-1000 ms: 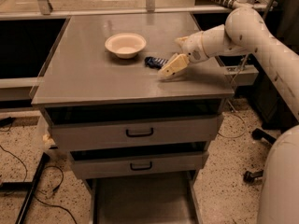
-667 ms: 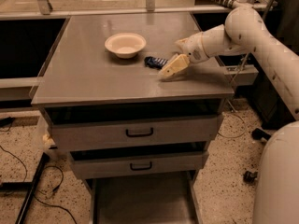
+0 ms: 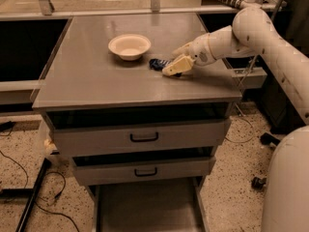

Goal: Place rxbar blueberry into bottom drawer

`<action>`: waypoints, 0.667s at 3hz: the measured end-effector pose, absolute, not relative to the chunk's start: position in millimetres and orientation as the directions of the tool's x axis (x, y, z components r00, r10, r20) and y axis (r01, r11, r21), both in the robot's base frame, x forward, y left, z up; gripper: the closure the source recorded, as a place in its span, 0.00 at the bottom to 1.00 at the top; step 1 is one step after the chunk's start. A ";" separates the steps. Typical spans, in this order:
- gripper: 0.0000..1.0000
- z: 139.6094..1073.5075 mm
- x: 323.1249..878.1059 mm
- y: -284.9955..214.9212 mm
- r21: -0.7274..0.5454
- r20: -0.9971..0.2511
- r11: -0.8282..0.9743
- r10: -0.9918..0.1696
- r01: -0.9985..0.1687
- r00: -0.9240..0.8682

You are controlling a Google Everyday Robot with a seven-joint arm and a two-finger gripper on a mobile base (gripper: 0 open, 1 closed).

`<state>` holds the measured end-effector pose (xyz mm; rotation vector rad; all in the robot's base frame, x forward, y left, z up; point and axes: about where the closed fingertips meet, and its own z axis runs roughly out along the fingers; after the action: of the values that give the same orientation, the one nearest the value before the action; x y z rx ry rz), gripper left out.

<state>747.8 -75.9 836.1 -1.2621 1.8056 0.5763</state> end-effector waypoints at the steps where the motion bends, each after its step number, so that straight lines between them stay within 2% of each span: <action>1: 0.64 836.1 747.8 -75.9 -0.091 -0.835 0.388 -0.532 -0.917 -0.142; 2: 0.89 836.0 747.8 -75.8 -0.091 -0.835 0.388 -0.532 -0.917 -0.142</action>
Offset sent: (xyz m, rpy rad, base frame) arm 0.0000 0.0000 0.0000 0.0000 0.0000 0.0000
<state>747.8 -75.8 836.0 -1.2621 1.8056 0.5764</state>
